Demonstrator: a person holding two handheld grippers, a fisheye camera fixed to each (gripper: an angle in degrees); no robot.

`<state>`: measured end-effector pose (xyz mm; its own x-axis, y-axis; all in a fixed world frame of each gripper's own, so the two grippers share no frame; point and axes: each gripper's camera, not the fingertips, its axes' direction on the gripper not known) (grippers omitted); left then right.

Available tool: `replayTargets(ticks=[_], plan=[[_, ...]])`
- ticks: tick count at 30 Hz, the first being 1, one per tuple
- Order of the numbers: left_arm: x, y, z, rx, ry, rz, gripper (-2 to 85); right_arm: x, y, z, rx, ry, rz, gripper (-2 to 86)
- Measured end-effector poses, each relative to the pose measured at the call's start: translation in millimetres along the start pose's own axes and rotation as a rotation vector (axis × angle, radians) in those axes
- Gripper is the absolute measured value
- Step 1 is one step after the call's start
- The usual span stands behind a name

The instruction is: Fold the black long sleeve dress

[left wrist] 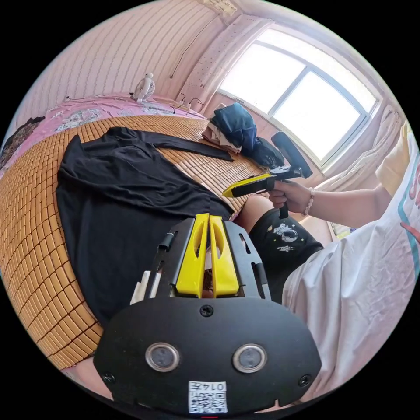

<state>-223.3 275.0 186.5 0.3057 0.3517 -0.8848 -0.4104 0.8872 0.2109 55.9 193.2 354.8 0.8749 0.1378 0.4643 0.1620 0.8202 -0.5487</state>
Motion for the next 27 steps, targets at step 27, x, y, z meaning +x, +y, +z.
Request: replayTargets(ticks=[27], plan=[[-11,-77,194,-0.265,-0.156,0.226,-0.4,86,-39,-36,0.015,0.057,0.037,0.0]])
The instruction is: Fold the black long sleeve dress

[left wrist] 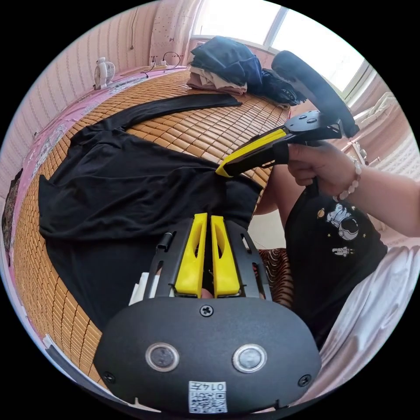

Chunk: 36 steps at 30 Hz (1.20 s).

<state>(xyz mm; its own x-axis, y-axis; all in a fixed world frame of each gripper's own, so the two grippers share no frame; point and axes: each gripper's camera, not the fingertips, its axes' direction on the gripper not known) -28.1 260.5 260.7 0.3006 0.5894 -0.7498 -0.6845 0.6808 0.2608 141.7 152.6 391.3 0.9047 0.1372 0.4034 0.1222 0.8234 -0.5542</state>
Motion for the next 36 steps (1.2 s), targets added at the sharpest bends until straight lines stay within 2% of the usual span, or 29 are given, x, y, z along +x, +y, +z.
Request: replayTargets(ticks=[4,7,11,14,17,20,25,28,33,36], plan=[[-10,9,-5,0.037,0.028,0.009,-0.5,3,-2,-25,0.032,-0.039,-0.017,-0.1],[-24,10,14,-0.023,0.097,-0.018,-0.4,10,-6,-35,0.022,-0.067,-0.007,-0.2],[-41,16,40,-0.096,0.284,-0.037,-0.8,14,-13,-15,-0.126,-0.038,-0.071,-0.1],[-59,29,30,-0.054,0.337,-0.047,-0.9,9,-16,-20,-0.173,-0.009,-0.189,0.0],[-87,42,3,0.001,0.213,-0.038,-0.8,15,-35,-35,-0.18,0.032,-0.28,0.6],[-141,53,-26,0.058,0.006,-0.106,-0.8,19,-82,-48,-0.088,0.032,-0.316,2.6],[-259,68,-59,0.164,-0.272,-0.291,-0.9,-5,-196,-45,0.075,-0.11,-0.365,6.0],[-307,66,-58,0.165,-0.332,-0.348,-0.6,-25,-273,-26,0.125,-0.222,-0.336,7.1],[-345,54,-40,0.13,-0.296,-0.352,1.2,-63,-376,34,0.04,-0.082,-0.341,8.6],[-351,48,-31,0.092,-0.285,-0.312,4.7,-74,-407,58,-0.037,-0.084,-0.347,7.0]])
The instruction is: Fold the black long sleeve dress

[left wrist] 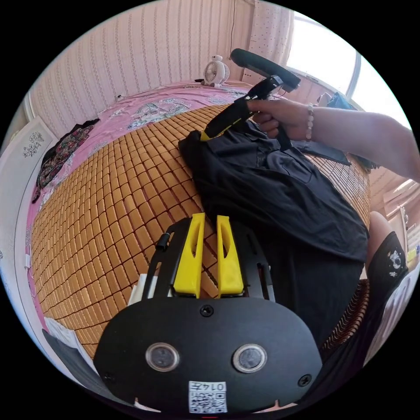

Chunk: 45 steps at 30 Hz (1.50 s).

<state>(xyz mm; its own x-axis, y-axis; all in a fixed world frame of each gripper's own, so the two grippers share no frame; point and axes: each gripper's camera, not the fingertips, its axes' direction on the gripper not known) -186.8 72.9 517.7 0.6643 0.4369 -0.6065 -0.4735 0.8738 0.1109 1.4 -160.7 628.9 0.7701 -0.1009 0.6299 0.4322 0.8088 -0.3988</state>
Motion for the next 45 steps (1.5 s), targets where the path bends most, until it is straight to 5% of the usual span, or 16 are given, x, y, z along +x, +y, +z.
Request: replayTargets(ticks=[5,12,17,21,25,31,36,42,45], plan=[[-12,-3,7,-0.015,-0.034,-0.031,1.0,-16,-23,-4,0.058,-0.028,-0.091,0.6],[-51,12,2,0.01,0.012,-0.234,-0.8,-28,-38,21,0.02,0.233,-0.194,-0.1],[-69,18,-8,0.031,0.115,-0.371,-0.9,-4,-33,17,0.042,0.115,-0.098,1.7],[-46,36,-45,0.07,0.027,-0.309,-0.4,20,25,-47,0.261,-0.045,0.013,7.8],[17,58,-74,0.061,0.145,-0.189,-0.9,23,136,-92,0.355,0.134,-0.009,8.4],[141,64,-80,0.016,0.398,-0.065,-1.0,97,330,-126,0.22,0.437,0.409,10.8],[214,54,-63,-0.068,0.399,0.063,-0.9,183,470,-182,0.451,0.484,1.096,12.6],[244,52,-44,-0.189,0.286,0.161,-0.9,218,509,-173,0.428,0.476,1.215,12.5],[238,56,-47,-0.175,0.333,0.148,-1.0,215,522,-168,0.434,0.533,1.298,5.6]])
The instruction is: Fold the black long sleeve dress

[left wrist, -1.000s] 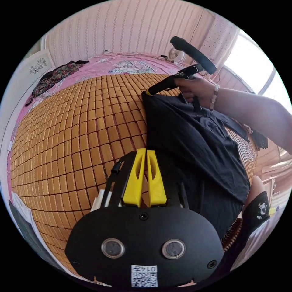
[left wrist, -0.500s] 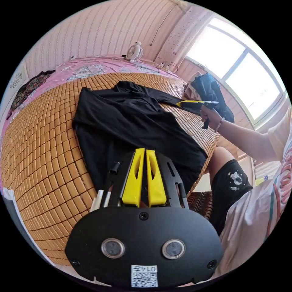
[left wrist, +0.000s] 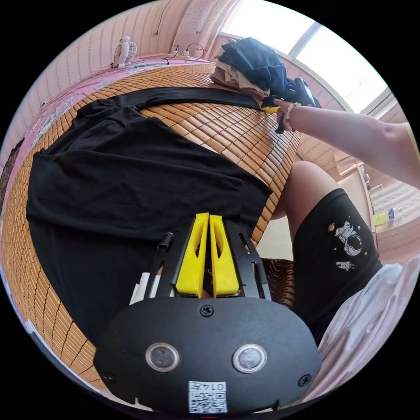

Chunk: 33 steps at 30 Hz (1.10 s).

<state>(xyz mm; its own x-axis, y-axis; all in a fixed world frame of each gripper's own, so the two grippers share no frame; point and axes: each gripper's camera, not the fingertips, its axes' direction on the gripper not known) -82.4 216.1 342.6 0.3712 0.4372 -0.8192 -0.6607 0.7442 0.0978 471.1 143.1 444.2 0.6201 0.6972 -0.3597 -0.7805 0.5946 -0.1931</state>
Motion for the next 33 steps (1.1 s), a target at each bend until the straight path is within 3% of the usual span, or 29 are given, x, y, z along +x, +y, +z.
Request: replayTargets(ticks=[7,13,19,24,28,30,33], plan=[[10,6,-10,0.018,-0.032,0.012,-0.9,34,15,-1,-0.042,-0.13,0.06,-0.4],[-2,11,-31,0.049,0.096,-0.1,1.8,27,39,-45,0.046,-0.493,-0.093,-0.3],[-19,41,-101,0.239,0.131,-0.177,4.9,-54,70,-133,0.162,-1.019,-0.492,-0.1],[-43,90,-161,0.348,0.021,-0.319,5.1,-153,173,-220,0.132,-1.464,-1.044,0.5],[-62,138,-188,0.332,-0.094,-0.476,5.4,-202,283,-221,-0.153,-1.441,-1.445,1.8],[-68,152,-191,0.31,-0.115,-0.525,5.6,-219,353,-182,-0.433,-1.243,-1.61,6.8],[-75,161,-189,0.283,-0.107,-0.571,6.2,-216,409,-148,-0.594,-1.059,-1.66,8.4]])
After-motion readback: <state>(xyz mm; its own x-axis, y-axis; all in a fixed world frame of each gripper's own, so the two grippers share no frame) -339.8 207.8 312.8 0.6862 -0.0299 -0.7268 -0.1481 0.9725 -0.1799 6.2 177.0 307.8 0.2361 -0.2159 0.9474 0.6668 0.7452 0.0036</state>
